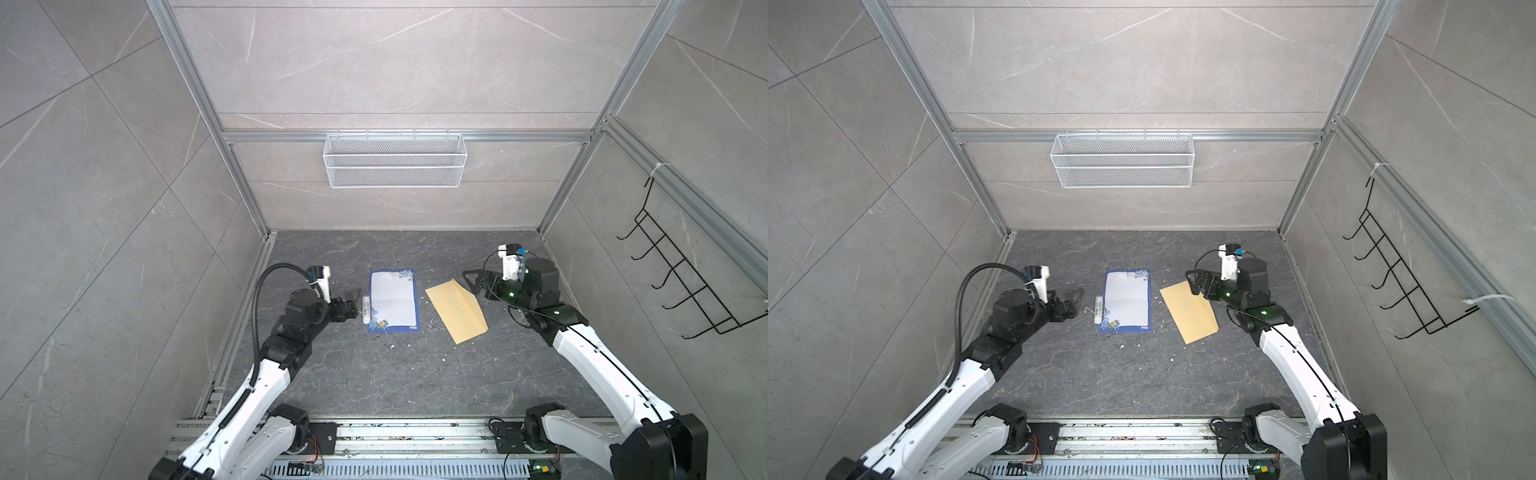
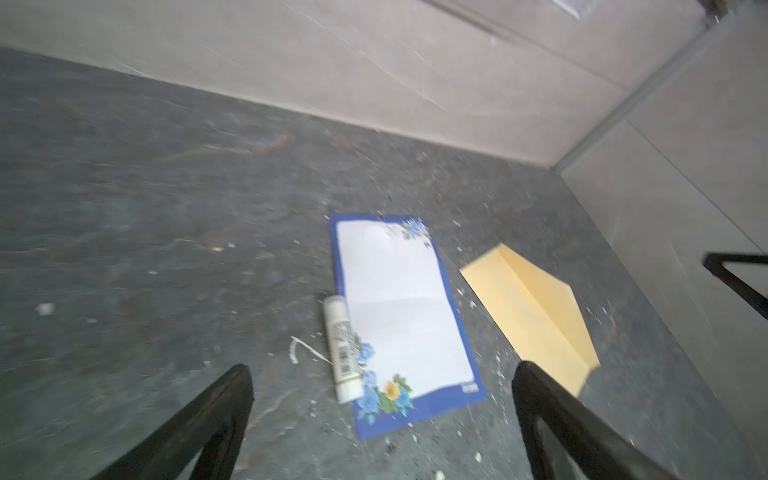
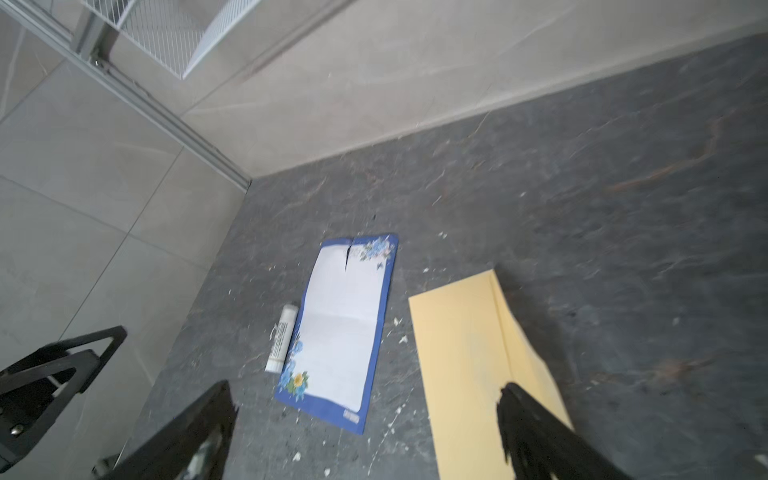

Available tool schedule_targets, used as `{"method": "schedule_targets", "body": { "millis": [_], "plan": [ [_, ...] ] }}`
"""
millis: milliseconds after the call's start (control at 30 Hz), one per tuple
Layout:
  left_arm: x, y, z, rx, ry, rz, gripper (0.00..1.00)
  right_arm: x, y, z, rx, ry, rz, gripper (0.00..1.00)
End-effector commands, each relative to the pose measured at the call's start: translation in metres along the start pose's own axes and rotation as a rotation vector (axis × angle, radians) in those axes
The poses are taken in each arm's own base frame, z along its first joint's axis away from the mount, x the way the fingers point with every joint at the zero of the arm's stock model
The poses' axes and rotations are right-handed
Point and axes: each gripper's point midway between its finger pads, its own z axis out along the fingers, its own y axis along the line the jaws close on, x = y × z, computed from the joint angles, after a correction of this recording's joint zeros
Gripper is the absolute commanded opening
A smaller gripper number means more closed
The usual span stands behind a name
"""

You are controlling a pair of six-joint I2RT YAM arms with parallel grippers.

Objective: Place the letter into the envelope and seal it
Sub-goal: 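Move both grippers forward to the far edge of the blue letter sheet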

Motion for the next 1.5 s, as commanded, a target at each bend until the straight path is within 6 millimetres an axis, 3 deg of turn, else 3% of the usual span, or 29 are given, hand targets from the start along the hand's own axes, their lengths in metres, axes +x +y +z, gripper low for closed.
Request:
{"method": "schedule_targets", "body": {
  "millis": [0, 133, 300, 600, 733, 1000, 1233, 1467],
  "plan": [
    [0.004, -0.038, 0.019, 0.081, 0.059, 0.049, 1.00, 0.022, 0.018, 0.011, -0.023, 0.098, 0.018, 0.99],
    [0.028, -0.055, 0.049, 0.119, 0.156, 0.021, 0.98, 0.045, 0.030, 0.034, -0.012, 0.169, 0.002, 0.99],
    [0.042, -0.058, 0.073, 0.093, 0.225, -0.033, 0.95, 0.056, 0.032, 0.057, 0.024, 0.220, 0.014, 0.99],
    [0.064, -0.052, 0.088, 0.034, 0.313, -0.055, 0.95, 0.085, 0.037, 0.107, 0.042, 0.313, 0.091, 0.97],
    [0.061, -0.041, 0.095, -0.016, 0.286, -0.066, 0.96, 0.091, 0.037, 0.129, 0.042, 0.331, 0.120, 0.95],
    [0.026, -0.019, 0.119, -0.039, 0.257, -0.110, 0.96, 0.077, 0.035, 0.178, 0.069, 0.332, 0.081, 0.92],
    [0.007, 0.007, 0.152, -0.043, 0.278, -0.161, 0.95, 0.057, 0.025, 0.219, 0.104, 0.345, 0.074, 0.91],
    [0.006, 0.030, 0.199, -0.027, 0.343, -0.210, 0.91, 0.050, 0.014, 0.246, 0.116, 0.392, 0.084, 0.91]
  ]
}}
